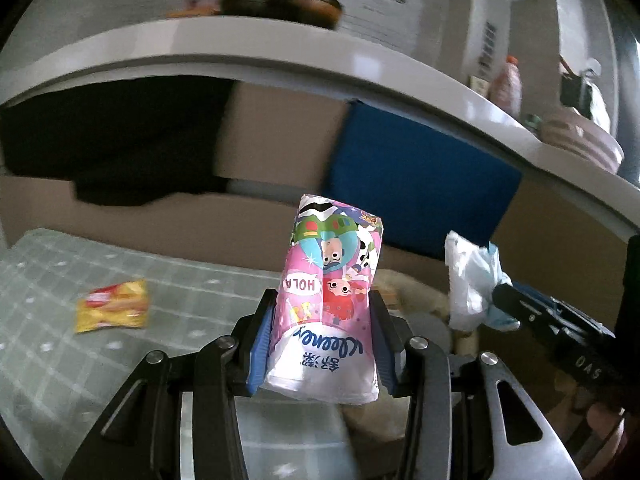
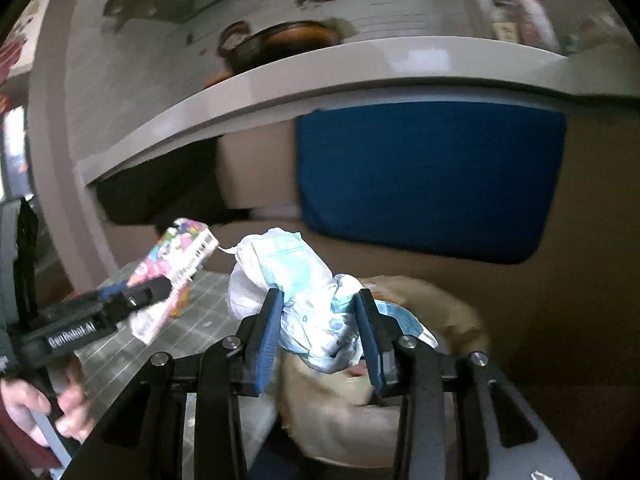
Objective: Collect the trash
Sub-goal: 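Carry the tissue packet and crumpled tissue over the trash bag and open both tools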
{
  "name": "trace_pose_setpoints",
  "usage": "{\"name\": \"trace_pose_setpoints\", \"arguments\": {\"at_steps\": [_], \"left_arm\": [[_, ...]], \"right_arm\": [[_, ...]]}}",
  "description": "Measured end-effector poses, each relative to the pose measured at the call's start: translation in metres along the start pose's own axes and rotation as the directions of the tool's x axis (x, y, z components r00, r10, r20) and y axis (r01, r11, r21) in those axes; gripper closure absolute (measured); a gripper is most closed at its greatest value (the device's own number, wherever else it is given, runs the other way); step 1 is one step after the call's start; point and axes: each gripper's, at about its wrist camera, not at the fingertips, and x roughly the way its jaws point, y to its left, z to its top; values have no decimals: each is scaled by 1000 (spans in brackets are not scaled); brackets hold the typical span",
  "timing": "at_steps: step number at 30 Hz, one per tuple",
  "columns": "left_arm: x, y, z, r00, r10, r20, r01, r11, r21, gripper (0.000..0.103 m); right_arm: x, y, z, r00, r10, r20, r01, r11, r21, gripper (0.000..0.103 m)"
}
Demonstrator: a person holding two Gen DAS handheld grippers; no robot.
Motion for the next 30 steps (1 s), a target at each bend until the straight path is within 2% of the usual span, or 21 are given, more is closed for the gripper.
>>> {"name": "trace_pose_setpoints", "arguments": {"at_steps": [5, 13, 22, 25, 30], "left_arm": [[43, -35, -4, 998, -53, -45, 54, 998, 17, 58], [96, -62, -11, 988, -92, -128, 96, 995, 24, 58], [141, -47, -25, 965, -123, -230, 120, 992, -27, 58], [147, -43, -24, 956, -168, -240, 159, 986, -57, 57], [149, -36, -13, 937, -258, -237, 238, 965, -109, 46]], "right_arm": [[5, -39, 2, 999, -49, 2, 48, 996, 69, 68], [45, -63, -11, 997, -63, -52, 69, 989, 129, 68], [77, -78, -19, 993, -60, -105, 75, 986, 152, 68], [87, -81, -20, 992, -51, -115, 69, 985, 160, 68], [94, -89, -23, 991, -49, -126, 72, 980, 185, 68]]}}
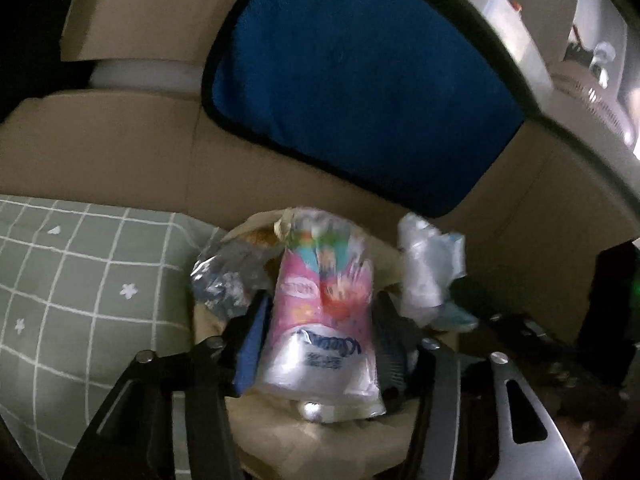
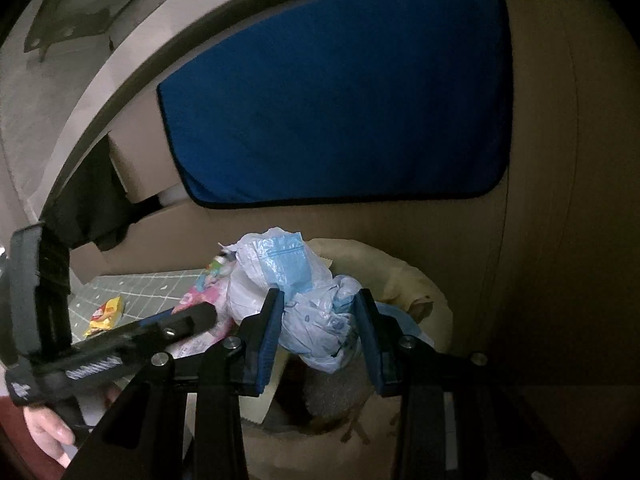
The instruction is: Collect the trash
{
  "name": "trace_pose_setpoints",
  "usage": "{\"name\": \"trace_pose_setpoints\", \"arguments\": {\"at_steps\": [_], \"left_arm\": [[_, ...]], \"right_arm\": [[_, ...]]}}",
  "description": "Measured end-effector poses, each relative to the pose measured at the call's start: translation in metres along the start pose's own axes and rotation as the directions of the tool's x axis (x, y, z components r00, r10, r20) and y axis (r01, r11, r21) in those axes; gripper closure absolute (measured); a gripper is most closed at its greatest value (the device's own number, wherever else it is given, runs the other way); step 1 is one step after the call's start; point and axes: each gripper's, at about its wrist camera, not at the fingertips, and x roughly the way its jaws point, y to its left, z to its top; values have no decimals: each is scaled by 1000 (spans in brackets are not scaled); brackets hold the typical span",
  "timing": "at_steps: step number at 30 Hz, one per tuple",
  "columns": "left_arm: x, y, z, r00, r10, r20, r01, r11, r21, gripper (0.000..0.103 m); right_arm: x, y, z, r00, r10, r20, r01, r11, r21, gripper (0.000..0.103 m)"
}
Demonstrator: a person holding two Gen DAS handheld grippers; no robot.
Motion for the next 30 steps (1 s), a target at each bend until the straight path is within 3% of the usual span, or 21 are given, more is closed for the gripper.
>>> {"name": "trace_pose_setpoints", "arguments": {"at_steps": [2, 8, 16, 20, 22, 26, 30], "left_arm": [[-4, 2, 6, 1000, -21, 16, 22, 1000, -9, 45], [-24, 9, 14, 995, 5, 103, -1, 999, -43, 45], [-44, 20, -2, 985, 139, 103, -140, 990, -1, 45], [-63, 33, -13, 984, 161, 72, -158, 986, -45, 45], [-76, 39, -19, 982, 177, 66, -173, 983, -61, 45], [-109, 56, -34, 969, 239, 69, -236, 970, -49, 45], [-142, 82, -52, 944, 321, 78, -315, 946, -77, 45]], "right_arm": [[3, -2, 0, 1000, 2, -5, -2, 1000, 12, 68], [14, -1, -5, 1000, 0, -26, 0, 1000, 6, 68], [30, 2, -16, 998, -4, -65, 3, 1000, -6, 66], [27, 4, -17, 997, 13, -75, -14, 1000, -7, 49], [18, 5, -16, 998, 26, -61, -27, 1000, -10, 47], [-2, 13, -13, 998, 24, -50, -27, 998, -56, 47], [-19, 25, -16, 999, -4, -38, -1, 991, -137, 47]]}}
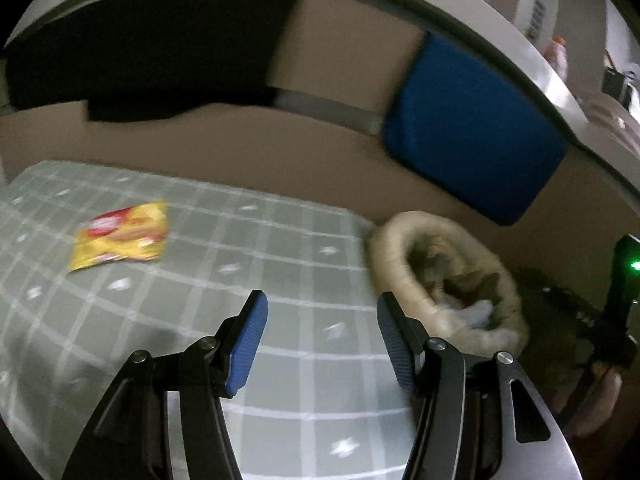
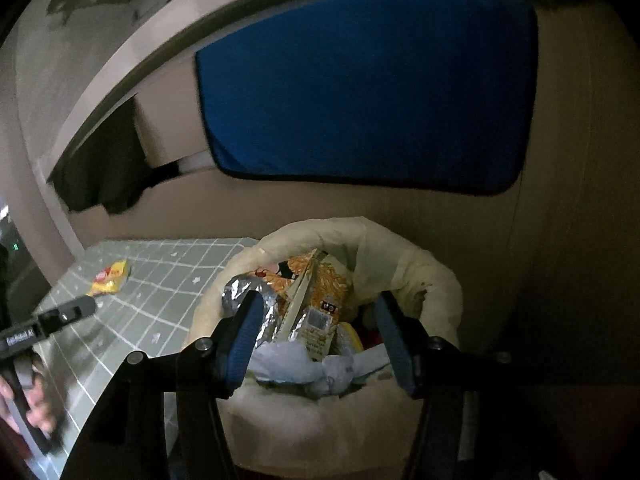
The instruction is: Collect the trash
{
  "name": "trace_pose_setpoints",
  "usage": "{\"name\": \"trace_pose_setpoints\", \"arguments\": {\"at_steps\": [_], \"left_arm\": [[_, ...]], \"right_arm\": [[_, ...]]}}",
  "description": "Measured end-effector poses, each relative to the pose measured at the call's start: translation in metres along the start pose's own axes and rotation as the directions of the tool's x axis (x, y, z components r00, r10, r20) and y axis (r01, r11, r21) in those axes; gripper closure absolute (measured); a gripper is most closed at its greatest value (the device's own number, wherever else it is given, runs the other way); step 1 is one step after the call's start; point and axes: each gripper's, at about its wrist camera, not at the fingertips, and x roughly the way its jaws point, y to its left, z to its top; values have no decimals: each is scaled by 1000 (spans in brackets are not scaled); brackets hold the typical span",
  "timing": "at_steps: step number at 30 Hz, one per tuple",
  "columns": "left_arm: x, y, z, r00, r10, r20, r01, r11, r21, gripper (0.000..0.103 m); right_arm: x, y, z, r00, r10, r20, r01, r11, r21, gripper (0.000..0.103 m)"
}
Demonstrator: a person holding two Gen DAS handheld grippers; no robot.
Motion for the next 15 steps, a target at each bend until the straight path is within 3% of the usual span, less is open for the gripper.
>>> {"name": "trace_pose_setpoints", "arguments": {"at_steps": [7, 12, 15], "left_arm": [[-23, 46, -9, 996, 89, 22, -85, 986, -140, 45], [-22, 46, -12, 995, 102, 15, -99, 985, -140, 45], [-17, 40, -14, 995, 100, 0, -99, 988, -122, 45]], "right_arm": [[-3, 9, -10, 1000, 12, -3, -12, 1000, -14, 51], [-7, 4, -29, 999, 41, -28, -41, 999, -5, 52], [-17, -9, -48, 1000, -2, -31, 1, 1000, -16, 54]]}}
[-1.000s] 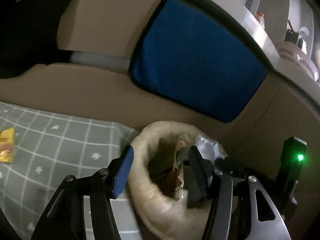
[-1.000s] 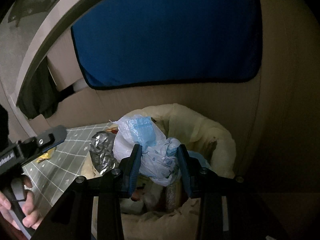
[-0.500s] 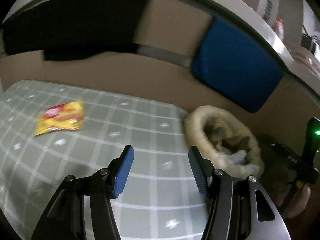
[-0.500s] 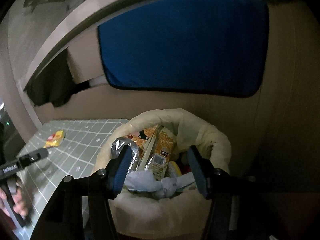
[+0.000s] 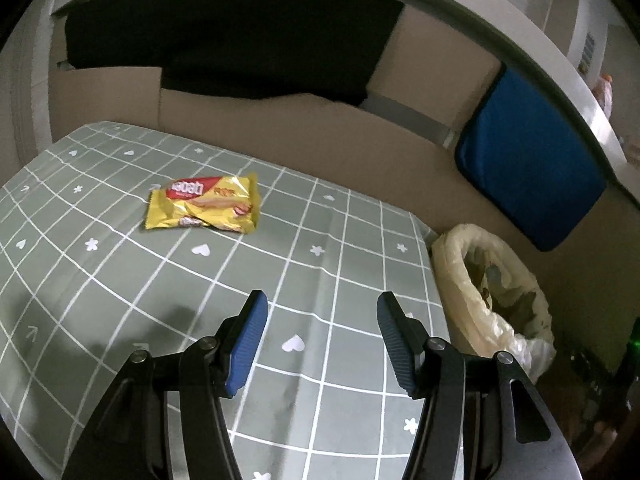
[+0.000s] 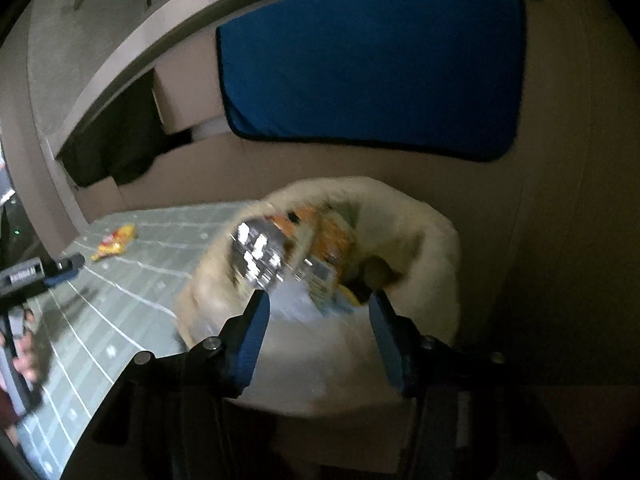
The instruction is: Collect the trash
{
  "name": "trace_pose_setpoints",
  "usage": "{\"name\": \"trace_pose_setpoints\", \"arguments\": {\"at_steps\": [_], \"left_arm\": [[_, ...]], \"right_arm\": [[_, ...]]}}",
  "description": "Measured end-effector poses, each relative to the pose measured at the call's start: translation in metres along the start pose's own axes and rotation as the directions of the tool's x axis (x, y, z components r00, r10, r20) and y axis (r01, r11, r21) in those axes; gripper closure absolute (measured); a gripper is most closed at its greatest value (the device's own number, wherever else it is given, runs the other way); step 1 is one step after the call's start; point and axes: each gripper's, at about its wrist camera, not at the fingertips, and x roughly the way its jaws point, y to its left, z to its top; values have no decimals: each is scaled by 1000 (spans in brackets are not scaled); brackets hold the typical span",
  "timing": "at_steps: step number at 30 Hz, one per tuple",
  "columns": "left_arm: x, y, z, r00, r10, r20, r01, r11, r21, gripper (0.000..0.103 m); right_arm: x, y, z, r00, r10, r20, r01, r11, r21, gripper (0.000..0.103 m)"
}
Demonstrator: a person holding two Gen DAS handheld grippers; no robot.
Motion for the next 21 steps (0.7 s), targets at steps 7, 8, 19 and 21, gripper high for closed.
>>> {"name": "trace_pose_setpoints", "arguments": {"at_steps": [7, 8, 19, 21], "left_arm": [[15, -14, -8, 999, -15, -44, 15, 1000, 4, 45], [15, -16, -8, 999, -18, -48, 19, 1000, 9, 45], [-15, -14, 1, 1000, -2, -2, 2, 1000, 23, 45], [-20, -12, 1, 1000, 12, 5, -12, 1000, 25, 45]], "right_arm": [[-24, -45, -39, 1000, -12, -24, 14, 997, 81, 57], [-27, -48, -45, 1000, -2, -31, 5, 996, 84, 58], [-5, -109, -319, 837, 28, -546, 149, 949, 276, 59], [16, -106, -385, 736, 45, -676, 162, 957, 241, 59]]}}
